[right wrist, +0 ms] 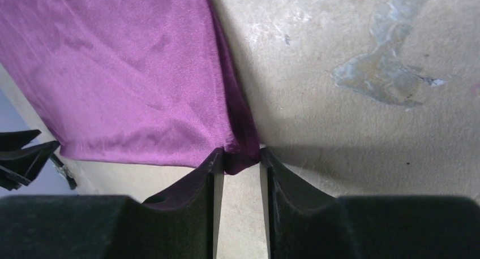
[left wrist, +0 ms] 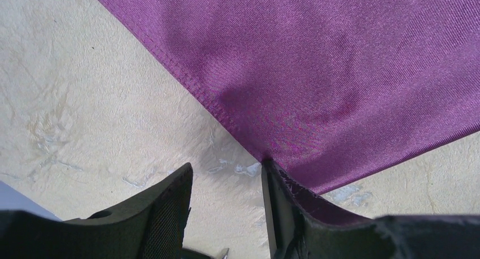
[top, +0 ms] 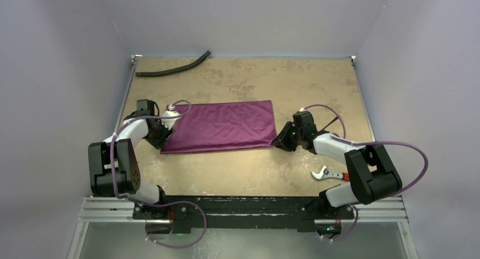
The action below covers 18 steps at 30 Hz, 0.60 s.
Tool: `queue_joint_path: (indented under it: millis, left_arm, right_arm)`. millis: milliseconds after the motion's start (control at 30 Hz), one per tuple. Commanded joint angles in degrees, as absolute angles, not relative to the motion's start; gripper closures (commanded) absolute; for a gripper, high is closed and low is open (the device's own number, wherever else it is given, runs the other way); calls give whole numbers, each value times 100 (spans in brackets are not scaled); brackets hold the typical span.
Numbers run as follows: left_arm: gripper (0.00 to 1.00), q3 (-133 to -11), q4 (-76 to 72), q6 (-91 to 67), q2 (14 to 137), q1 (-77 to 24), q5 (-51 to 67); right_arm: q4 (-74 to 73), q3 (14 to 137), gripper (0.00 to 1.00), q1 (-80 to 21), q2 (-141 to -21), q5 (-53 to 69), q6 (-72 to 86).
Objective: Fold the napkin into a case and place the utensils inside
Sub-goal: Move the rectangle-folded napkin to the center of the board.
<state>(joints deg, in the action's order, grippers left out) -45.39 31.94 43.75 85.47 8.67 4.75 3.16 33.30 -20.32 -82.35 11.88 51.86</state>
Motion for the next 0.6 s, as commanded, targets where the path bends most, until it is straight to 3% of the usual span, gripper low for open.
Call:
queue_joint_path:
  millis: [0, 133, 167, 567]
  left_arm:
    - [53, -4245, 2865, 4577, 8753, 923, 479]
    - [55, -4319, 2819, 4456, 8830, 927, 642]
    - [58, -4325, 2736, 4368, 8855, 896, 605]
    - [60, -5050, 2723, 3475, 9261, -200, 1046]
  right_arm:
    - [246, 3191, 73, -1921, -8279, 717, 5369]
    - [243, 3452, 98, -1742, -8264, 621, 5255]
    - [187, 3541, 100, -1710, -8273, 583, 5201]
    - [-531, 4004, 100, -1164, -8152, -263, 4498]
